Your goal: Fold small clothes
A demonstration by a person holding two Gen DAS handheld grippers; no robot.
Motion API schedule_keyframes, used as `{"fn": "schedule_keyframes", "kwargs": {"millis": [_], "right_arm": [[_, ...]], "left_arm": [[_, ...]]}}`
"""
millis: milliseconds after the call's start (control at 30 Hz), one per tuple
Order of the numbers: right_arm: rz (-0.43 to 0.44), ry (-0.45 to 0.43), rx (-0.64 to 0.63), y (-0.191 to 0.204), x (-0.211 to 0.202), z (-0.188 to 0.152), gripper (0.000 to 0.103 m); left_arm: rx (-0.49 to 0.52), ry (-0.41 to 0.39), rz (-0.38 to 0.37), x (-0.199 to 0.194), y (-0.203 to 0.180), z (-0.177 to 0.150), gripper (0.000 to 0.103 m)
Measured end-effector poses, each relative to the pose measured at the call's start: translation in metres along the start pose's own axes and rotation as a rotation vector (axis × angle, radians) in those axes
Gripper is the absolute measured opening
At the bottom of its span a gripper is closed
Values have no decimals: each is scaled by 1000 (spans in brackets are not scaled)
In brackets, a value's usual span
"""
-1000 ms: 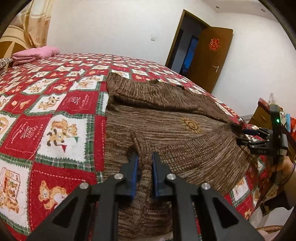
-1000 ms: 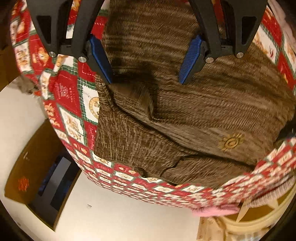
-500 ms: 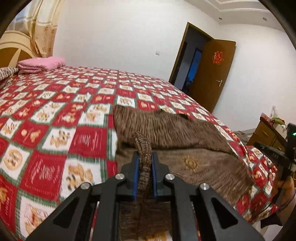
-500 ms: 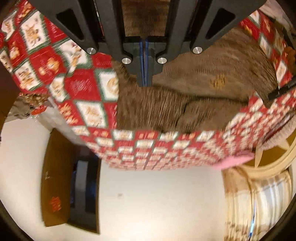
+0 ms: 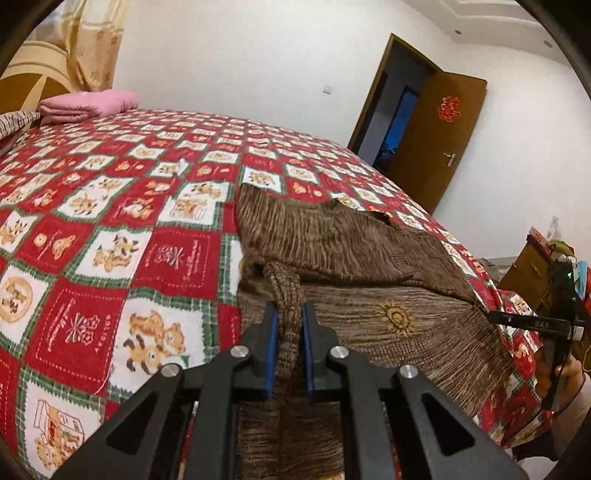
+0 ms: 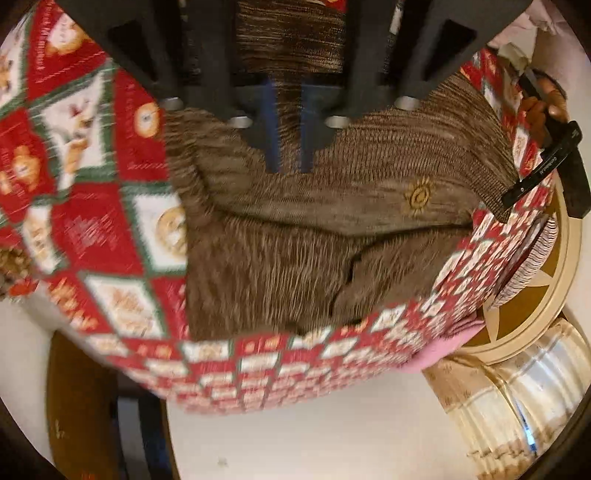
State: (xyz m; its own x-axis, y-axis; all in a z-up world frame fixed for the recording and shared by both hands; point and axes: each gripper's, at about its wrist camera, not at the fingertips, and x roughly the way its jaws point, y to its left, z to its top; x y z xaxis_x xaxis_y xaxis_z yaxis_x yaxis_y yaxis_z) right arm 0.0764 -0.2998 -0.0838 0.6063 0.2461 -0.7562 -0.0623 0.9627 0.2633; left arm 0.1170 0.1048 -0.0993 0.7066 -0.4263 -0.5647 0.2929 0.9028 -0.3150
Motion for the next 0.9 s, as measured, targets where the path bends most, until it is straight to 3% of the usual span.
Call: {"fn": "schedule_keyframes", "kwargs": {"millis": [67, 133, 200, 300, 367, 433, 467, 500, 533, 767, 900], "right_arm": [[64, -26, 33, -2, -3, -1, 60], [89, -74, 64, -6, -10, -1, 60], [55, -102, 74, -8, -14, 0, 60], [-16, -59, -15, -3, -1, 1, 60], [-54, 16, -71, 2, 19, -2, 60], [-142, 45, -162, 13, 33, -9, 51], [-184, 34, -210, 20, 32, -11, 27], [-187, 35, -230, 24, 30, -12, 11], [-181, 31, -220, 27, 26, -11, 11], [-313, -261, -238, 60, -43, 9, 11], [-428, -390, -273, 73, -59, 31, 11]], "left_arm": [[9, -4, -4, -2, -1, 0, 13], [20, -9, -8, -2, -3, 0, 13], [26, -5, -4, 0, -4, -1, 13], [11, 14, -13, 5, -3, -3, 13], [2, 32, -11, 8, -3, -6, 13], [12, 36, 8, 8, -3, -8, 13], [17, 38, 15, 8, -4, -8, 13], [21, 37, 20, 8, -4, -7, 13], [24, 33, 27, 7, -4, -5, 13], [13, -57, -6, -1, -7, 30, 12], [4, -102, 24, 12, -7, 59, 12]]}}
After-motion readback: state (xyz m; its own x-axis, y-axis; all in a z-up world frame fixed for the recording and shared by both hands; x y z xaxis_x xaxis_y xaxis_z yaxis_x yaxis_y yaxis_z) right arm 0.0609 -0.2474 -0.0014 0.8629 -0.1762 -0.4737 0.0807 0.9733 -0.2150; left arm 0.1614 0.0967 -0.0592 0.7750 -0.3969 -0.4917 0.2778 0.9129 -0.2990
